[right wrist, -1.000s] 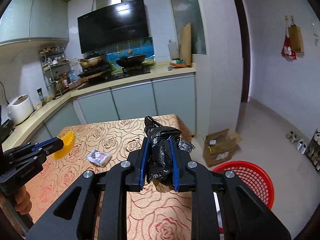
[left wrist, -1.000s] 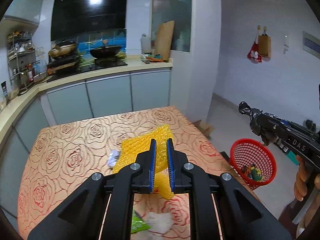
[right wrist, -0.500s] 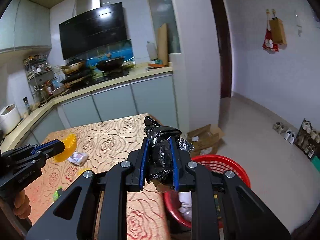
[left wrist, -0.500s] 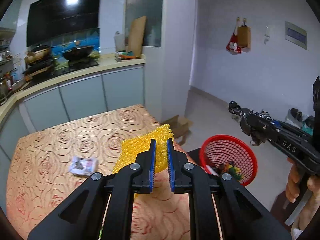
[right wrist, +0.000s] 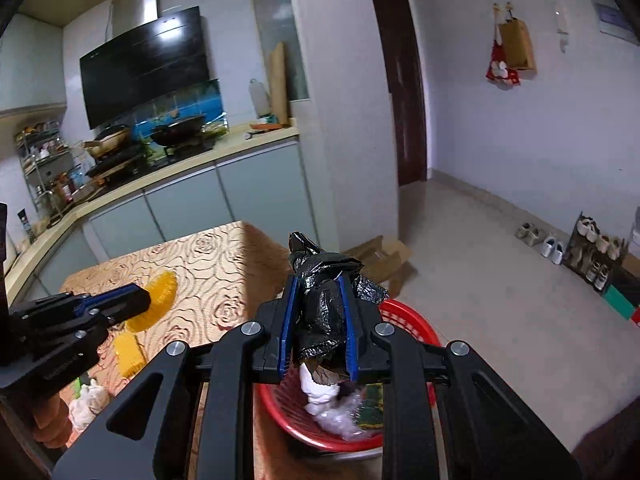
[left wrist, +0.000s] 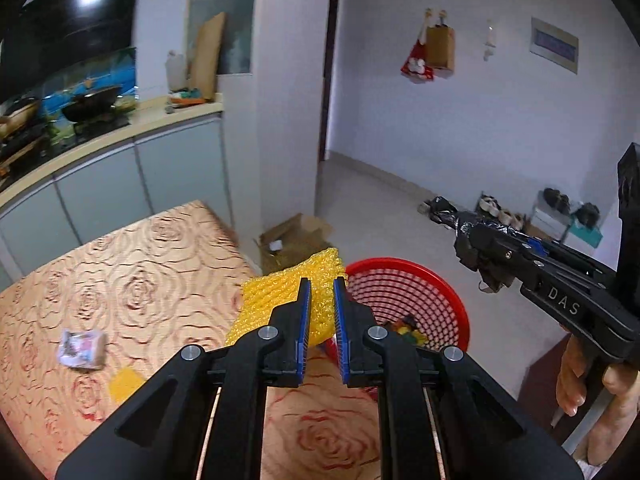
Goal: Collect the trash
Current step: 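Carry the yellow foam net and black bag over the red wastebasket with both tools, then open both tools to drop the foam net and black bag into the wastebasket, then move both tools back over the table toward the green packet and white cloth, then lower the left tool onto the green packet while the right tool nears the yellow foam net, then close the left tool on the green packet while the right tool grasps the yellow foam net, then carry the green packet and yellow foam net over the red wastebasket with both tools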
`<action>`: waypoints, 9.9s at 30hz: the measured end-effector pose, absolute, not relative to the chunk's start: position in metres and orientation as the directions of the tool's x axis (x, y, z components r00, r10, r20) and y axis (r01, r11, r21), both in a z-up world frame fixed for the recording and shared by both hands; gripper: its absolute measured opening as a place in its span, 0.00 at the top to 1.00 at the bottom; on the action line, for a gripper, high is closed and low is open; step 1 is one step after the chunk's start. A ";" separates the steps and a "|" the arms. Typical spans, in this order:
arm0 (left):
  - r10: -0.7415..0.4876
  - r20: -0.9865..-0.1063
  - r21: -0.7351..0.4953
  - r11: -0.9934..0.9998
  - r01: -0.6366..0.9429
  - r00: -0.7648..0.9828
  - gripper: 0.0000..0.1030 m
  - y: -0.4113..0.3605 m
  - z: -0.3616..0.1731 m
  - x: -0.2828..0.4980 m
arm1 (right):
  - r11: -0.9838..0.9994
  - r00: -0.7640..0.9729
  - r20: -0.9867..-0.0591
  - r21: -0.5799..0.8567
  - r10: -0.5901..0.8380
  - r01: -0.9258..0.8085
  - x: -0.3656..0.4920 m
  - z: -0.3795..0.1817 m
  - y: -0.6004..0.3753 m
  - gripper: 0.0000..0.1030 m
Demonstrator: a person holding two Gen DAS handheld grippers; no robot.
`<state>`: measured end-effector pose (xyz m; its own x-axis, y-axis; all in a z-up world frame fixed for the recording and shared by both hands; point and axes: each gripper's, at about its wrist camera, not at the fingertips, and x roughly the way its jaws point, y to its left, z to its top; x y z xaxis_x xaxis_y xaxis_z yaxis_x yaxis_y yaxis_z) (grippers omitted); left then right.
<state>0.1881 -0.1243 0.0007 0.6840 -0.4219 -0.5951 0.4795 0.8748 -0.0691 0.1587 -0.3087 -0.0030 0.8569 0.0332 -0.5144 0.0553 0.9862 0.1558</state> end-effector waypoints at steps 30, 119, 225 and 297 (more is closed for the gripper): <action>-0.511 -0.685 -0.166 0.804 0.571 0.520 0.61 -0.196 -0.052 0.226 | 0.956 0.715 -0.692 0.265 0.099 0.125 0.187 -0.077 -0.353 0.57; -0.044 -0.741 -0.089 0.996 -0.033 0.670 0.35 0.104 -0.084 0.133 | 0.952 0.714 -0.630 0.198 0.308 -0.235 0.184 -0.043 -0.163 0.37; 0.087 -0.697 -0.113 0.967 -0.229 0.711 0.61 0.204 -0.072 0.113 | 0.886 0.515 -0.781 0.102 0.353 -0.452 0.239 -0.114 -0.031 0.75; -0.495 -0.661 -0.157 0.826 0.541 0.564 0.61 -0.167 -0.032 0.227 | 0.994 0.751 -0.660 0.072 -0.019 0.088 0.177 -0.044 -0.341 0.79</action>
<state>0.2273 -0.1674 -0.0319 0.5637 -0.4949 -0.6613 0.5411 0.8262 -0.1570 0.1768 -0.3414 -0.0439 0.7513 -0.0186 -0.6597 0.0879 0.9935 0.0721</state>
